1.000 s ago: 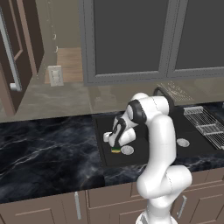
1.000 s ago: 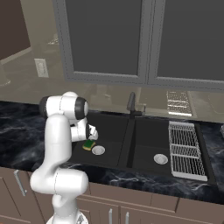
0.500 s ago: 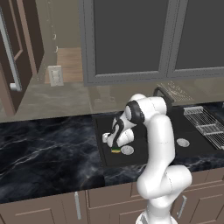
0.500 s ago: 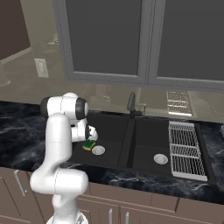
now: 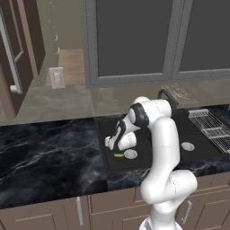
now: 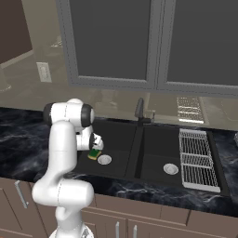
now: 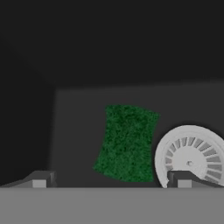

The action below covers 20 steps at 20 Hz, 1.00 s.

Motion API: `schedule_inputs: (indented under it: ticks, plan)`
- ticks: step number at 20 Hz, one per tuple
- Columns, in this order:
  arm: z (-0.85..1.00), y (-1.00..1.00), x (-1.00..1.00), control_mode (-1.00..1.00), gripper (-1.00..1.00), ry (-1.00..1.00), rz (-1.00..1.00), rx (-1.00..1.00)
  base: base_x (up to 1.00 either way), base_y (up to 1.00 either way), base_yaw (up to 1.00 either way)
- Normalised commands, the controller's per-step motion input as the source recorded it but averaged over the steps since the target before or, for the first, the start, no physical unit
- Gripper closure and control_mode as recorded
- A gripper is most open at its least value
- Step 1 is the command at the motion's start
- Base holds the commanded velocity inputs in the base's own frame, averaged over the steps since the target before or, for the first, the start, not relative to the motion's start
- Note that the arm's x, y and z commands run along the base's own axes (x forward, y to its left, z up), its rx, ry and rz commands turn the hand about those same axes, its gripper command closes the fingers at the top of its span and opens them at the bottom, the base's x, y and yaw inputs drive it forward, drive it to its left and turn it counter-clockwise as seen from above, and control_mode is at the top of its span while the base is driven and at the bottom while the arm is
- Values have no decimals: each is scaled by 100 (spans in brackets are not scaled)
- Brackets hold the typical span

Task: Pick up the bar soap and sponge from the sink, and place them back in the cabinet, and close the cabinet doors.

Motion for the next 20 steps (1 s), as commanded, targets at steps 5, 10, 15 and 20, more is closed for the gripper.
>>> schedule_inputs:
  ticks: [5, 10, 15, 20]
  plan:
    - [0, -14, 3, -100, -100, 0, 0, 1, 0, 0, 0]
    - [0, -16, 0, -100, -100, 0, 0, 0, 0, 0, 0]
    - [-1, -9, 0, -100, -100, 0, 0, 0, 0, 0, 0]
    - [-17, -4, 0, -100, -100, 0, 0, 0, 0, 0, 0]
